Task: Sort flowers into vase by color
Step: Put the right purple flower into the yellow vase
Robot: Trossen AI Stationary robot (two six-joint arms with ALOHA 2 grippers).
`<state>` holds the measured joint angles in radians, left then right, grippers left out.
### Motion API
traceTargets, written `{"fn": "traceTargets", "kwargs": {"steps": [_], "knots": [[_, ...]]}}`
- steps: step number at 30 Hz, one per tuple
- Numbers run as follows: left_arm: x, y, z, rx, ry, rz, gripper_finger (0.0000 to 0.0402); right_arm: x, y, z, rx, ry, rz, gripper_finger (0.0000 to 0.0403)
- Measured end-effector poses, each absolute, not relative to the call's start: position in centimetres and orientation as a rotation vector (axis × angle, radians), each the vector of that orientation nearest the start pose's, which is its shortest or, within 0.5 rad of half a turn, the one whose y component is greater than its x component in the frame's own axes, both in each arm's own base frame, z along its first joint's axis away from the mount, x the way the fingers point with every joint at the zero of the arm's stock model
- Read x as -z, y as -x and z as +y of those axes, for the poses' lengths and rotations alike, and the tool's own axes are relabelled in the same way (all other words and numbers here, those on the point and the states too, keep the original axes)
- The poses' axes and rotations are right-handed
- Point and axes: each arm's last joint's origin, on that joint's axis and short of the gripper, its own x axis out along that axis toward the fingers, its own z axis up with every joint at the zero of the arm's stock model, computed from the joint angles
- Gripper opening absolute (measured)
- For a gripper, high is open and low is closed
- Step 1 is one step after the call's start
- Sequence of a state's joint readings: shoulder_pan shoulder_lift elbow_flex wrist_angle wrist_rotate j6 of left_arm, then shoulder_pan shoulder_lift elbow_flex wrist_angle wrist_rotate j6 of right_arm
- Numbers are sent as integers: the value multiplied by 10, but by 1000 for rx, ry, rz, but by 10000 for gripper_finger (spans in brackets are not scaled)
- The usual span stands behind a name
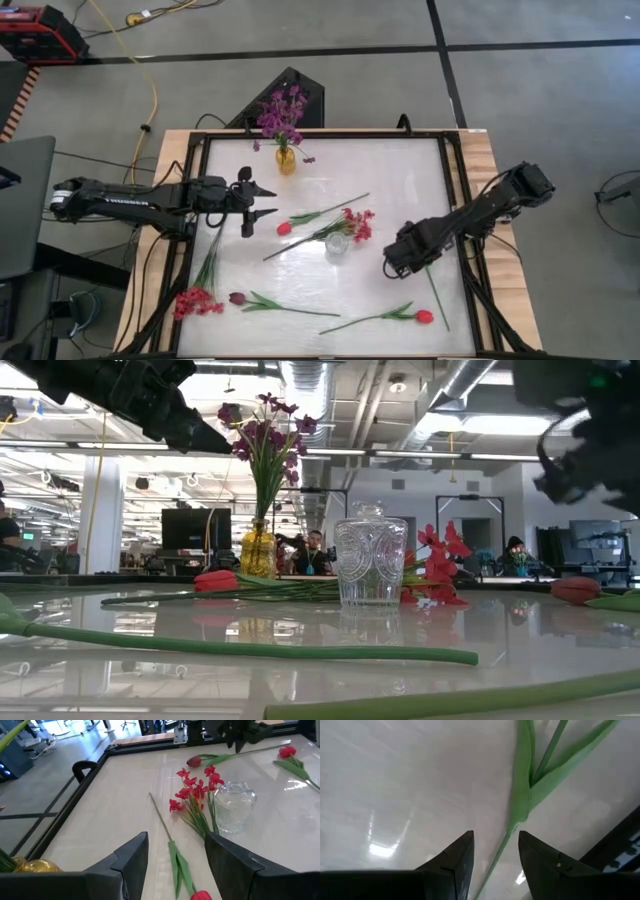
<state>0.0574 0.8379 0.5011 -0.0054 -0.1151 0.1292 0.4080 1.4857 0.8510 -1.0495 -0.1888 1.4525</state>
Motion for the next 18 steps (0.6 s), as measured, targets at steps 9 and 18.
{"fn": "traceTargets", "kwargs": {"steps": [9,18], "knots": [[-243,-185,14,-147,-135,353,185,-145,-187,89,796,-919,1657,181],[-243,-185,14,-152,-139,349,185,-134,-185,87,751,-939,1631,139]]}}
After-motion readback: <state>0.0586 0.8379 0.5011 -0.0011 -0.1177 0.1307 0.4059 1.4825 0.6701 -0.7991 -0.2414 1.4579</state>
